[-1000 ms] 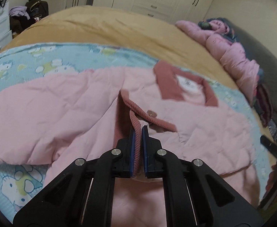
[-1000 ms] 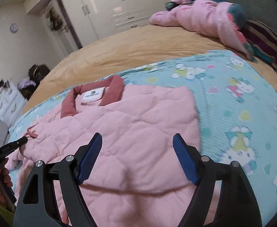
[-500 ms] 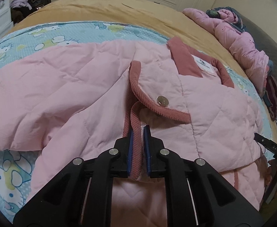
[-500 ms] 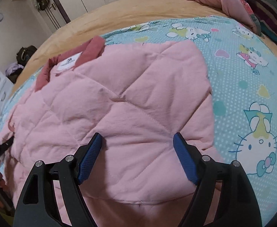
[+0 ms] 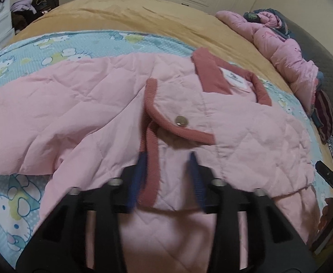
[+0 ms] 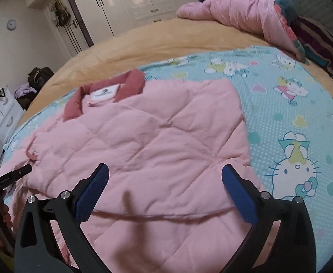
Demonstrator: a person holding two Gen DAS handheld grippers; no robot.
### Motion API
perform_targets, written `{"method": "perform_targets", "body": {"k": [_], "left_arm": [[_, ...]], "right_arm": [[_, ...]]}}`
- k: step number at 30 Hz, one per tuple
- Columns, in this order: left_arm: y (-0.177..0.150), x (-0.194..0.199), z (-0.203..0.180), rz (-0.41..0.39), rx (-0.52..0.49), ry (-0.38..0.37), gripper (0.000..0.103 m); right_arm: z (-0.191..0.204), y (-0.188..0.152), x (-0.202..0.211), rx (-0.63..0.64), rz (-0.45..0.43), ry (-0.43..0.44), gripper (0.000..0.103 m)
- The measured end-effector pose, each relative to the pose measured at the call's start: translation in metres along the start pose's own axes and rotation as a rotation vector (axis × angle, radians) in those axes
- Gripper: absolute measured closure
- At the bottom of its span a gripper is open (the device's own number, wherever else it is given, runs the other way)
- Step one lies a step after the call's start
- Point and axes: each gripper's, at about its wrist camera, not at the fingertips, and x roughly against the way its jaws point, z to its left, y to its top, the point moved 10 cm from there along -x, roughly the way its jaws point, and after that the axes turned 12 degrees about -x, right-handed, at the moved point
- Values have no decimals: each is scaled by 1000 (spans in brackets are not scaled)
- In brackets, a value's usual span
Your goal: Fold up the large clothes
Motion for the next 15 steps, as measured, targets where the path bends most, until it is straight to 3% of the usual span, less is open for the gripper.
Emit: {"method": "perform_targets", "body": {"k": [3,4,5,15], "left_arm": [[2,9,-8,-11,-12,11,32],[3,12,-9,-17,-13,21,16],[3,15,-11,-23,-13,25,9],[3,39,-28,-36,-20,37,9]], "right_arm": [[6,-2,9,30,-17,-11,4],[7,-2,12,36,-21,-8,4],[8,-1,16,36,-27,-4,4],[28,-1,46,39,-56,53,4]]}}
